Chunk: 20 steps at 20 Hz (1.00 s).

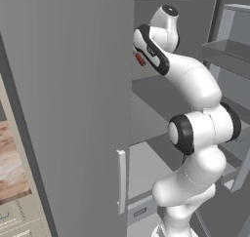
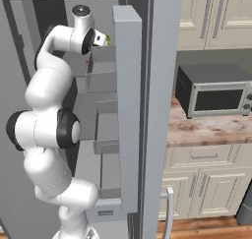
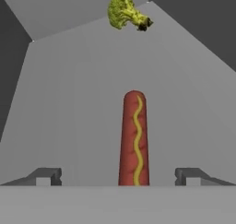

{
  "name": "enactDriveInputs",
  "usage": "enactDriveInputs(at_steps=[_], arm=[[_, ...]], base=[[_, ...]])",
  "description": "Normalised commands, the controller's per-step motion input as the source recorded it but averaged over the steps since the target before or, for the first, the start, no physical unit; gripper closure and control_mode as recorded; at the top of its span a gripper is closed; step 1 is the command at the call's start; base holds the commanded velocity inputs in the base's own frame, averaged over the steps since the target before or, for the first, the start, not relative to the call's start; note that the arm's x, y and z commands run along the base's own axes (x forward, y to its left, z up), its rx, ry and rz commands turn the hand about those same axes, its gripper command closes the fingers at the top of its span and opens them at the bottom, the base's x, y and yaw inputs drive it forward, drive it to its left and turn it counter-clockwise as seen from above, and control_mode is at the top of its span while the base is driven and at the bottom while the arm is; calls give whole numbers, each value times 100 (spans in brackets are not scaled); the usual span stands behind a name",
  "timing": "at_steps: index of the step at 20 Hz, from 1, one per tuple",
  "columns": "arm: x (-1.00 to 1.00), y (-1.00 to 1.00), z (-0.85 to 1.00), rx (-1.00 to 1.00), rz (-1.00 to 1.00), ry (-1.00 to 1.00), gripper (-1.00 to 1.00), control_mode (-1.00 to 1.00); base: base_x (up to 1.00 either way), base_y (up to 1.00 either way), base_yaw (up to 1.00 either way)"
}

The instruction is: Store the hot dog in the freezer for long-term storage. Close the freezer door after placing the cooked food.

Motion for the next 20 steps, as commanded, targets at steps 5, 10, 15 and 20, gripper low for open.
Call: enactDriveInputs(at_steps=[5, 10, 15, 20], arm=[[0, 0, 0, 1, -1, -16, -100, -100], [0, 0, 0, 7, -12, -19, -100, -100], [-9, 0, 3, 13, -9, -14, -100, -100], [-33, 0, 18, 5, -6, -7, -100, -100]], base=[[0, 0, 0], [0, 0, 0], [0, 0, 0], [0, 0, 0]])
